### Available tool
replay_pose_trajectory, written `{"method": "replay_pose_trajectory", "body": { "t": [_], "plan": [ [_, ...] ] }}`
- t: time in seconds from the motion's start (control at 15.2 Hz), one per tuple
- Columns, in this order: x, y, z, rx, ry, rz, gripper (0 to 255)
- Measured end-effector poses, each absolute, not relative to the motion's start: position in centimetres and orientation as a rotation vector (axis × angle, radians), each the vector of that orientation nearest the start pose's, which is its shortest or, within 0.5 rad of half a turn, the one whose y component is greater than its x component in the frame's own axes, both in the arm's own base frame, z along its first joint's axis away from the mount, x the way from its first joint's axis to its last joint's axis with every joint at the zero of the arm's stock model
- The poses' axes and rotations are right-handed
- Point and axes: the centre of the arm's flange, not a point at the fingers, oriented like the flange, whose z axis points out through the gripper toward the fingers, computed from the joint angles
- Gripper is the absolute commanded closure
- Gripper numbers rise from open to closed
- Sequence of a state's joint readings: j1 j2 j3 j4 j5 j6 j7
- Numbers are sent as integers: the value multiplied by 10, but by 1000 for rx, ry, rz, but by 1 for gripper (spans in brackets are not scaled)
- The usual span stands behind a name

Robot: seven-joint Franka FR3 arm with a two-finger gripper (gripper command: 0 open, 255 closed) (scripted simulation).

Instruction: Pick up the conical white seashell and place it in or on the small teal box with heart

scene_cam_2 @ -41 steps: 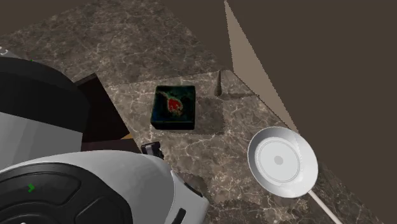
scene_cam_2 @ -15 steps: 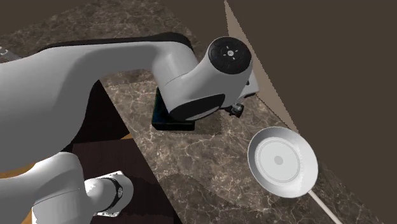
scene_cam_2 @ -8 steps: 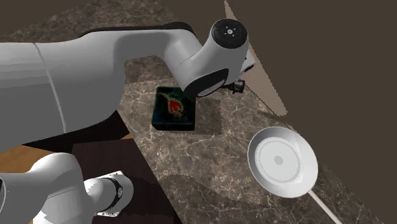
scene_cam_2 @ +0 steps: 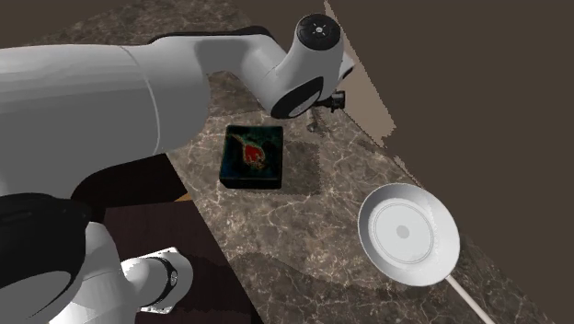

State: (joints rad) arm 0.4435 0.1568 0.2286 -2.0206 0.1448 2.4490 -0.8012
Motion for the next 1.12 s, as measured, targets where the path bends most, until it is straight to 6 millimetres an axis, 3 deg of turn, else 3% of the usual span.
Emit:
{"method": "replay_pose_trajectory", "body": {
  "t": [0.4,0.79,0.86,1.12],
  "plan": [
    [482,386,375,-2311,-1894,-427,0],
    [482,387,370,-2311,-1894,-428,0],
    [482,387,370,-2311,-1894,-428,255],
    [482,387,370,-2311,-1894,-428,255]
  ]
}}
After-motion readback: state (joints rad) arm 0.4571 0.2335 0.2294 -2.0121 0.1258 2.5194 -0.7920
